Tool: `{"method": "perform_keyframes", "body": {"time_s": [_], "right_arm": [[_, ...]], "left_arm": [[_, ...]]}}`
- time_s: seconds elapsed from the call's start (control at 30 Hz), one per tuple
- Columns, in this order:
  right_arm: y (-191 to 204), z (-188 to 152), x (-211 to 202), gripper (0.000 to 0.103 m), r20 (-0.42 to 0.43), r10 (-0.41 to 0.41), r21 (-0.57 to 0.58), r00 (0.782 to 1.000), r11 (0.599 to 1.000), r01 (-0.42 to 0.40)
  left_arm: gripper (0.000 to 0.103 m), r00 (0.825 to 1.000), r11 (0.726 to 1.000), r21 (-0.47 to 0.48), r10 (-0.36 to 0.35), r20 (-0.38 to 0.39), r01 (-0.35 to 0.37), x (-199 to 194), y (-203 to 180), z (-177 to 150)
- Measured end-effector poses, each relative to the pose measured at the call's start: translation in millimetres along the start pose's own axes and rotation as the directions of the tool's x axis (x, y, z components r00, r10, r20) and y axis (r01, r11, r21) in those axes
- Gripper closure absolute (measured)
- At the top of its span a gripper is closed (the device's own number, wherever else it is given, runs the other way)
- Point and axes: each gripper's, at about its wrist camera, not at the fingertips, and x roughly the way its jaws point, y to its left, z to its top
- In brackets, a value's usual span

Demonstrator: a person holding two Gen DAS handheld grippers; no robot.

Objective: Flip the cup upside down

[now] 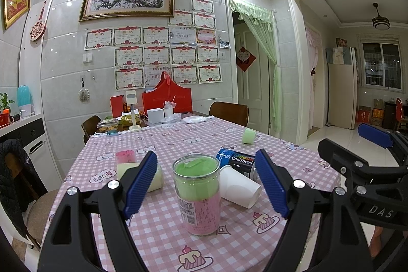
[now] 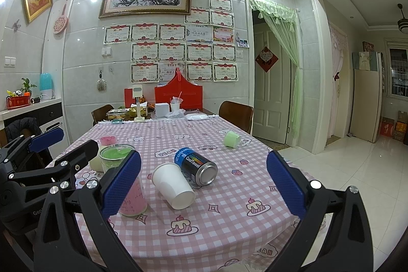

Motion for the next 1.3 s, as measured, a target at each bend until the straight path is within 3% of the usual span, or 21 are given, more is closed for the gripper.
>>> {"method": "perform_keyframes", "body": {"time_s": [1.3], "right_arm": [[10,-7,5,0.008,-0.015,0.004,-0.004,1.0,1.0,-0.004]], "left_arm": [[0.025,0.999,1.0,0.008,0.028,-0.025,-0.028,1,5,-9]]}}
